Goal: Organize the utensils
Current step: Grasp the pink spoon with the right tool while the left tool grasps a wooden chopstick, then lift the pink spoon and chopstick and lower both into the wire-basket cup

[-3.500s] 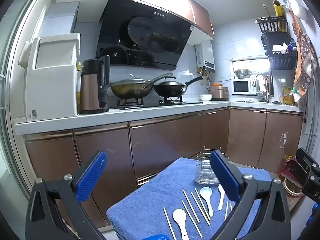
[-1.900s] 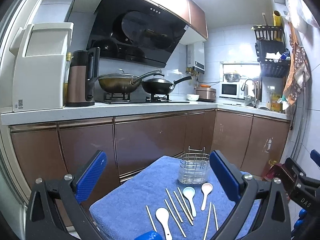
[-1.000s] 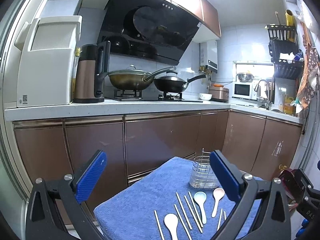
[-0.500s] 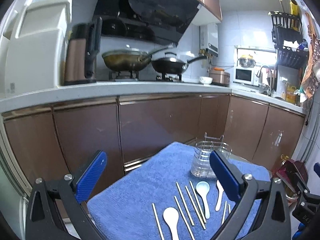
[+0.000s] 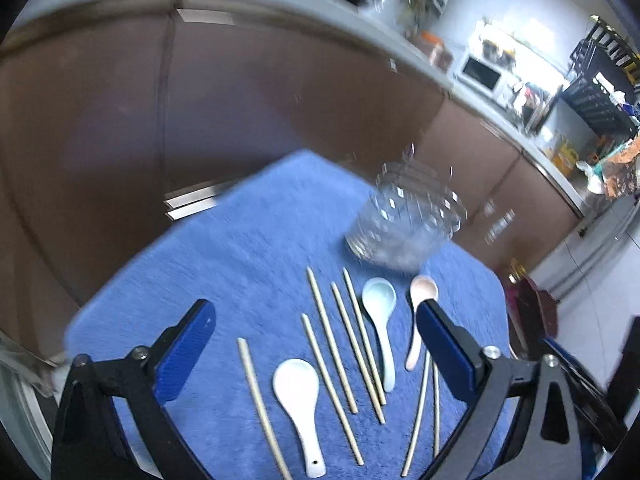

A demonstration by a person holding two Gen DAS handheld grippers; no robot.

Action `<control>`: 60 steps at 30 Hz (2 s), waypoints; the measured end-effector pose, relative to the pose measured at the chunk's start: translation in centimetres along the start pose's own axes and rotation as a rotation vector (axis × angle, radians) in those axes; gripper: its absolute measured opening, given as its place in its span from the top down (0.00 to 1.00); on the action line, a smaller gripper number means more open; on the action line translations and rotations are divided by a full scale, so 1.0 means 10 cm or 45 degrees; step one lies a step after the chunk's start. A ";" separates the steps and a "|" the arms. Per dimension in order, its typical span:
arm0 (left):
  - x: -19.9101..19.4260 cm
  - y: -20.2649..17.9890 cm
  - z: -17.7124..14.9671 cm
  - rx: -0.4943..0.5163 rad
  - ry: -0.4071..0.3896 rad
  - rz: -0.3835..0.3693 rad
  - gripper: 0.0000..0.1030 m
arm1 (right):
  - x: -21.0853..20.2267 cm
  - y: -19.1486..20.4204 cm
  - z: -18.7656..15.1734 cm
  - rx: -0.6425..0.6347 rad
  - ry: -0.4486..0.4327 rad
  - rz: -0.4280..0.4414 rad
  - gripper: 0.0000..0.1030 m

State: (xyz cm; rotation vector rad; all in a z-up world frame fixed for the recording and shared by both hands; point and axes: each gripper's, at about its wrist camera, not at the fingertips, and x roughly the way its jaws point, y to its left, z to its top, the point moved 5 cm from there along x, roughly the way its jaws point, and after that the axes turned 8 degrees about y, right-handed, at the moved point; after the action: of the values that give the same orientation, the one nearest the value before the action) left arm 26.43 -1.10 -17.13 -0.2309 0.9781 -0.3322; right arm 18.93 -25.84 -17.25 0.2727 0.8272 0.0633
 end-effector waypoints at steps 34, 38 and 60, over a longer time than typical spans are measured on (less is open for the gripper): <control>2.08 0.18 0.34 -0.195 0.606 0.131 0.94 | 2.34 -0.52 0.55 -0.092 0.434 0.208 0.93; 1.84 0.27 0.31 -0.214 0.534 0.076 0.95 | 2.10 -0.45 0.56 -0.117 0.358 0.195 0.94; -0.48 -0.63 1.44 -0.031 -0.420 -0.137 0.95 | -0.06 0.47 1.52 -0.257 -0.440 -0.021 0.94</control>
State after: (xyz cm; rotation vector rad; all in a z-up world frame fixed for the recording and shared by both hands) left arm 34.97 -4.55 -3.55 -0.3498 0.6458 -0.3672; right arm 29.95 -24.65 -5.78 0.0821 0.4747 0.0812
